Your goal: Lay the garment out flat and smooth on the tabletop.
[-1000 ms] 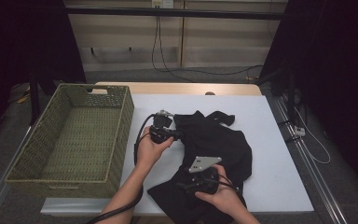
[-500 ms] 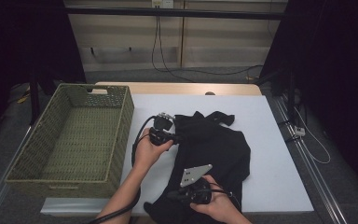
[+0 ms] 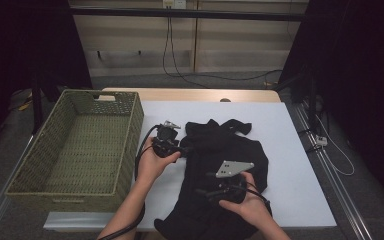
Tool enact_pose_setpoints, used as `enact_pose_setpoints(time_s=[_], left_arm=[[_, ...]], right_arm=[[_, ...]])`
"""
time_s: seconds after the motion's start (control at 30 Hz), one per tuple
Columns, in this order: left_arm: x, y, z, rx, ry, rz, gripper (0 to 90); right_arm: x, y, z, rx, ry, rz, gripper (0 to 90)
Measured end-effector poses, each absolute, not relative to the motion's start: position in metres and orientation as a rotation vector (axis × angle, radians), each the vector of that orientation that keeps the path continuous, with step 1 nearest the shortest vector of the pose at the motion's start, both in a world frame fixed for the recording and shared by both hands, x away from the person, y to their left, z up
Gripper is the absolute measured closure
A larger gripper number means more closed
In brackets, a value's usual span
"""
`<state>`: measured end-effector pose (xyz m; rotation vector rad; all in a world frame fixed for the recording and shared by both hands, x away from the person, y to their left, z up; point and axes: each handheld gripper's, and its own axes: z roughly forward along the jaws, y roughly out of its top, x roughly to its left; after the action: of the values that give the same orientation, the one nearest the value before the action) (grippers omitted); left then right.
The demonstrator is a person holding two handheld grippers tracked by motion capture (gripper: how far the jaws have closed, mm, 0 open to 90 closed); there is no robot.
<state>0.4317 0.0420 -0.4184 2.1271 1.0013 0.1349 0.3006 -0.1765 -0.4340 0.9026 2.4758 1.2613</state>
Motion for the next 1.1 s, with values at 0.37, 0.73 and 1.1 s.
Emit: enact_pose_setpoints(time_s=[0.37, 0.73, 1.1], left_arm=[[0.431, 0.049, -0.417, 2.099, 1.029, 0.175, 22.7], [0.432, 0.051, -0.413, 2.078, 1.035, 0.190, 14.7], [0.433, 0.051, -0.416, 2.085, 1.035, 0.197, 14.8]], right_arm=[[0.315, -0.183, -0.458, 0.927, 2.507, 1.134, 89.5], [0.285, -0.171, -0.454, 0.815, 2.764, 1.266, 90.0], [0.290, -0.178, -0.438, 0.883, 2.566, 1.332, 50.6]])
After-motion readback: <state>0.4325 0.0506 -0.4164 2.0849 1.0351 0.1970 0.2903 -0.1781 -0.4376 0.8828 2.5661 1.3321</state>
